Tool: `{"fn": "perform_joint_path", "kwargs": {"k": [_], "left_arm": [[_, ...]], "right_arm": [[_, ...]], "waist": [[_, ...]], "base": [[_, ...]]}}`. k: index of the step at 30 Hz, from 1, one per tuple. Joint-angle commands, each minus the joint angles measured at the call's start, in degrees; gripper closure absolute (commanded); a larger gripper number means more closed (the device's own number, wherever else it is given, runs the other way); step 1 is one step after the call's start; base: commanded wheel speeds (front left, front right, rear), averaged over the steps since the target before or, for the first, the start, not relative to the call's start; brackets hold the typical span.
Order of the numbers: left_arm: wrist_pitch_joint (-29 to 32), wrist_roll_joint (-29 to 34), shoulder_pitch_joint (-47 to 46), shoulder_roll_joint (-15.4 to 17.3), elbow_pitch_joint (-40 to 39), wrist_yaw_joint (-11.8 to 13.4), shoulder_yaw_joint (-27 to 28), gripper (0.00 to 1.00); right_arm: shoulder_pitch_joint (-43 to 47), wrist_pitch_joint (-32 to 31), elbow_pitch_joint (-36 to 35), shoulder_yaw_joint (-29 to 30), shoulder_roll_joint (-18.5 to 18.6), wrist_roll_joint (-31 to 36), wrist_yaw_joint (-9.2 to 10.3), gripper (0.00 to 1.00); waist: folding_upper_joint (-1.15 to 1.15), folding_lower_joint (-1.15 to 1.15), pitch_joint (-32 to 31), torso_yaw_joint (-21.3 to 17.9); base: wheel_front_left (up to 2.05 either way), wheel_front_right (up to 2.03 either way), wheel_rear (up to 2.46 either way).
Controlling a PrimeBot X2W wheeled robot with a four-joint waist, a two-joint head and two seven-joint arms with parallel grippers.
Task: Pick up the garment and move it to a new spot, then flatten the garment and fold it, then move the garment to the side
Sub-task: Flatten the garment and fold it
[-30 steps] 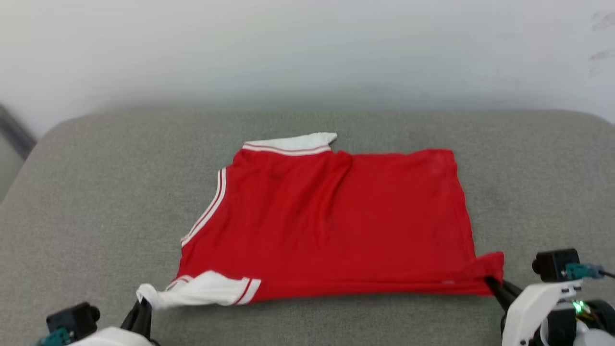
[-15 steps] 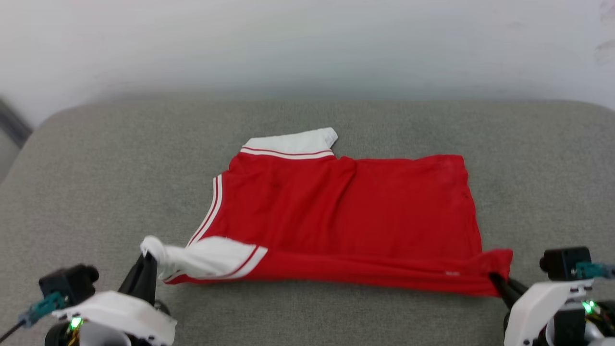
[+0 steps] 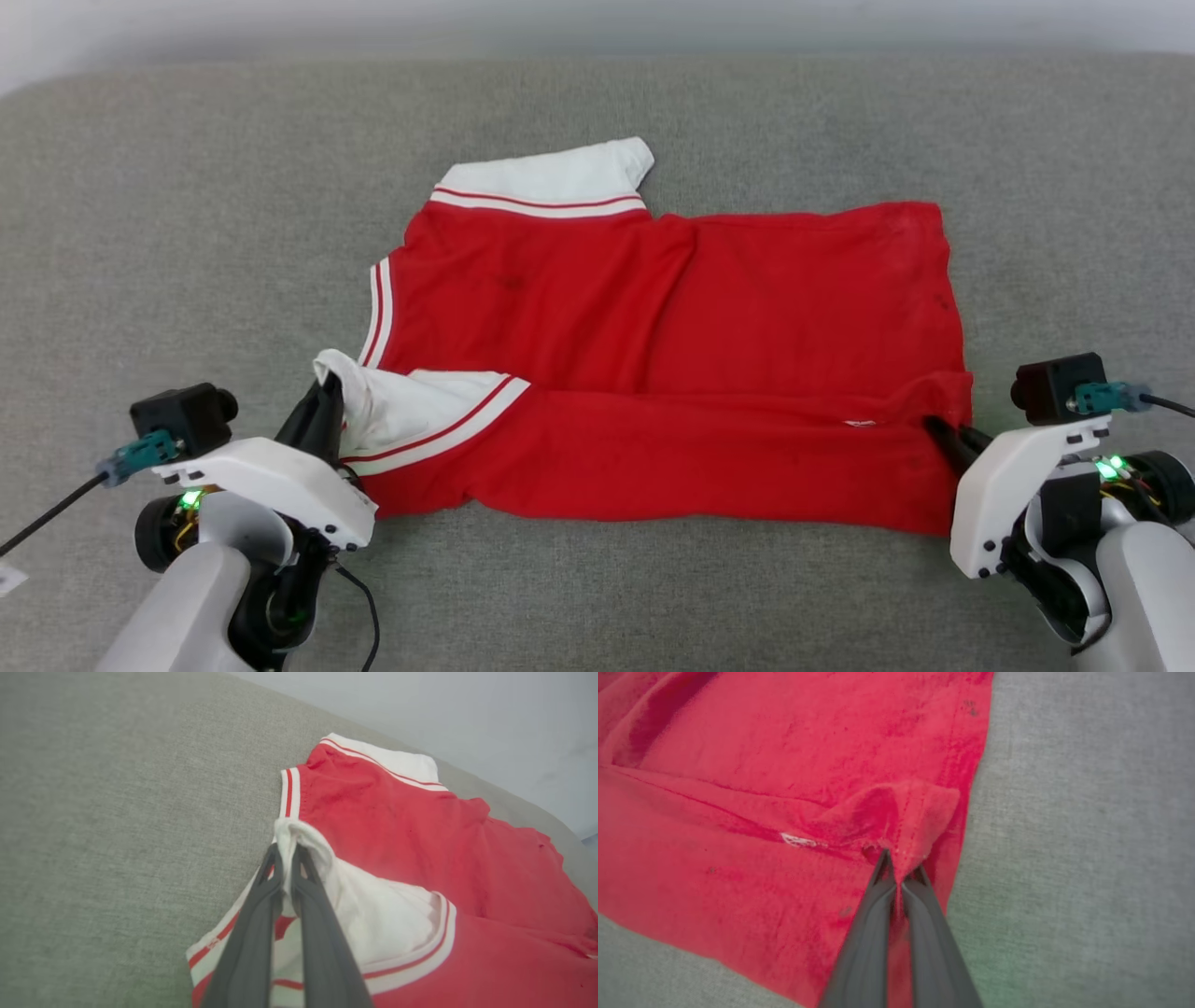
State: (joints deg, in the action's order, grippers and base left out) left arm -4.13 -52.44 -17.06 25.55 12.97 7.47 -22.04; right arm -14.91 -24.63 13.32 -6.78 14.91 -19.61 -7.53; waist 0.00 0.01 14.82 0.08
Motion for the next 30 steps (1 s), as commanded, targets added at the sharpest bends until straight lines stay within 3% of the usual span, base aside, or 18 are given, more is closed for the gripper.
{"fn": "perform_joint_path", "kwargs": {"k": [1,3,4,5,6,7,8,18,24,30], "left_arm": [[0.4,-0.3,-1.5,-0.6,2.0,-1.0,-0.6,1.00],[1.4,-0.7,-2.6,-1.4,4.7,-2.3,-1.5,1.00],[1.7,-0.8,-3.2,-1.6,5.9,-2.8,-1.8,1.00],[2.1,-1.0,-3.7,-2.0,7.1,-3.5,-2.3,0.81],[2.3,-1.1,-4.2,-2.3,8.3,-4.1,-2.5,0.56],[2.2,-1.2,-4.6,-2.5,9.4,-4.5,-2.7,0.26],[2.0,-1.3,-4.9,-2.9,10.4,-5.0,-2.8,0.01],[-0.3,-2.1,-4.1,-2.6,15.2,-6.7,-1.9,0.00],[3.1,-1.8,-1.8,1.6,11.8,-5.6,-2.1,0.00],[14.2,-3.1,0.2,8.3,5.2,-4.2,-3.3,0.00]], "right_arm": [[-1.7,1.0,1.4,-0.6,0.4,-0.2,0.08,1.00],[-2.7,1.9,3.4,-1.3,0.5,0.1,0.08,0.98],[-3.0,2.3,4.5,-1.7,0.5,0.0,0.09,0.80],[-3.2,2.8,5.5,-2.0,0.5,-0.1,0.09,0.56],[-3.3,3.1,6.5,-2.1,0.5,-0.2,0.09,0.12],[-3.4,3.7,7.4,-2.3,0.5,-0.1,0.10,0.00],[-3.5,4.2,8.2,-2.5,0.5,-0.2,0.10,0.00],[-0.9,14.8,7.5,-2.2,-0.2,-0.5,0.08,0.00],[3.1,21.9,2.2,0.3,-0.6,1.8,0.08,0.00],[7.6,24.8,-4.6,4.3,-3.0,4.6,0.08,0.00]], "waist": [[0.00,-0.01,1.9,0.0],[0.00,-0.01,2.7,0.1],[0.00,-0.01,2.9,0.1],[0.00,-0.01,3.1,0.1],[0.00,-0.01,3.2,0.2],[0.00,-0.01,3.3,0.2],[0.00,-0.01,3.3,0.3],[0.00,-0.01,-2.2,-0.5],[0.00,-0.01,-7.2,-1.6],[0.00,-0.01,-9.4,-2.8]], "base": [[0.00,0.00,0.00],[0.00,0.00,0.00],[0.00,0.00,0.00],[0.00,0.00,0.00],[0.00,0.00,0.00],[0.00,0.00,0.00],[0.00,0.00,0.00],[0.00,0.00,0.00],[0.00,0.00,0.00],[0.00,0.00,0.00]]}}
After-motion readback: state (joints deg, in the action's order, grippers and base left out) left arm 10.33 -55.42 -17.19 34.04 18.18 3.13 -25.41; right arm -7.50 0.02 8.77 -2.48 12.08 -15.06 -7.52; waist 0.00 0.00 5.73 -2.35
